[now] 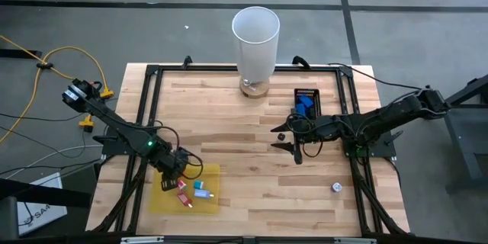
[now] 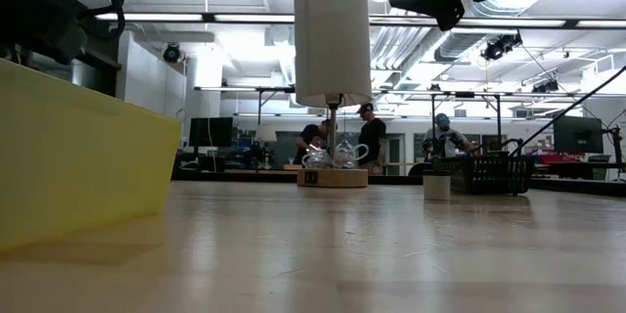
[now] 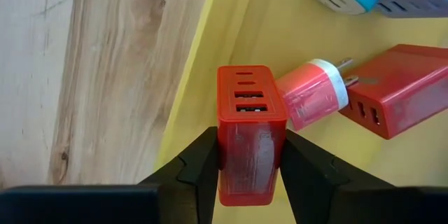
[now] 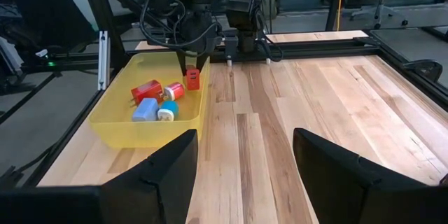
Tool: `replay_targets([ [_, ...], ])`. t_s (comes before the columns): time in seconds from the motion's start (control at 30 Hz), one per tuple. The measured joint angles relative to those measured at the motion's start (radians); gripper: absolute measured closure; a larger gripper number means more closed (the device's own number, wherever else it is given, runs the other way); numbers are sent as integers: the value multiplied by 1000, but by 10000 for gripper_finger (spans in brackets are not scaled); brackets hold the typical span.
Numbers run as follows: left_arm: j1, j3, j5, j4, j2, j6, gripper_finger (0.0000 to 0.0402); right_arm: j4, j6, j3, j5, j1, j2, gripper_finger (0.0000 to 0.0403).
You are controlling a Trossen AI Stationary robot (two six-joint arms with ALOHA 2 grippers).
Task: Pick & Place Office items
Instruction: Put the red charger adapter into the yellow bin
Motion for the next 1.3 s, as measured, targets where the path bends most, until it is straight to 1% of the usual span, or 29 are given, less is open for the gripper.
replay_targets([
  [0.53, 5, 0, 2, 1, 2, 28, 271, 0, 0, 0, 0, 0, 0, 181],
  [0.6, 5, 0, 2, 1, 2, 29, 261, 0, 0, 0, 0, 0, 0, 181],
  [0.8, 4, 0, 1, 3, 2, 32, 209, 0, 0, 0, 0, 0, 0, 181],
  [0.9, 4, 0, 3, 6, 2, 29, 192, 0, 0, 0, 0, 0, 0, 181],
  [1.17, 4, 0, 7, 8, 2, 28, 185, 0, 0, 0, 0, 0, 0, 181],
  [1.3, 8, -2, 59, 61, -4, 53, 185, 0, 0, 0, 0, 0, 0, 181],
])
